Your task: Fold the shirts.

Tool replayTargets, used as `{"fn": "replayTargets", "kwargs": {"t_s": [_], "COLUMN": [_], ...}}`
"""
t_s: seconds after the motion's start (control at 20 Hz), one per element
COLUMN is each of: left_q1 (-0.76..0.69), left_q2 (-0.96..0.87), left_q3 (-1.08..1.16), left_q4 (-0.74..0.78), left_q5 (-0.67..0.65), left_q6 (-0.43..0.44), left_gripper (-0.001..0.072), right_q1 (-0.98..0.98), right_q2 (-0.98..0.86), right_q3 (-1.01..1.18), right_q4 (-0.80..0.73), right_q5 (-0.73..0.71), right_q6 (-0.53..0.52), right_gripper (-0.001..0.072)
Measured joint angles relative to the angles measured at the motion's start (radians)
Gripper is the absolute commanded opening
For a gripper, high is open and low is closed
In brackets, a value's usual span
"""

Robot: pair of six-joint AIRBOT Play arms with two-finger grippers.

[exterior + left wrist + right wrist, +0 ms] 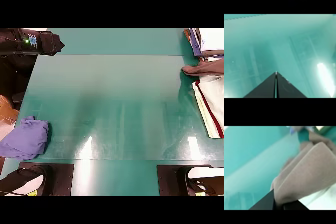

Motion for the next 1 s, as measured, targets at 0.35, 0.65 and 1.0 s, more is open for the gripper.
{"fn": "replayTargets", "kwargs": {"t_s": [0.35,0.65,1.0], "left_q1": [0.000,0.000,0.000], "left_q2": [0.000,0.000,0.000], "left_q3": [0.000,0.000,0.000], "left_q4": [-0.003,-0.004,-0.004], "left_q5": [-0.005,-0.029,-0.034], "left_q6": [-0.001,-0.001,0.002], "left_gripper": [0.0026,0.0026,0.0026], "right_q1": [-0.032,-0.095,-0.229], "right_q2": [0.025,0.178,0.409], "right_q3": [0.210,0.061,-0.298], "right_q4": [0.026,-0.026,-0.238], "right_q5": [0.035,0.093,0.194], "right_q6": [0.022,0.032,0.034], "right_gripper": [0.0021,0.0021,0.0034]}}
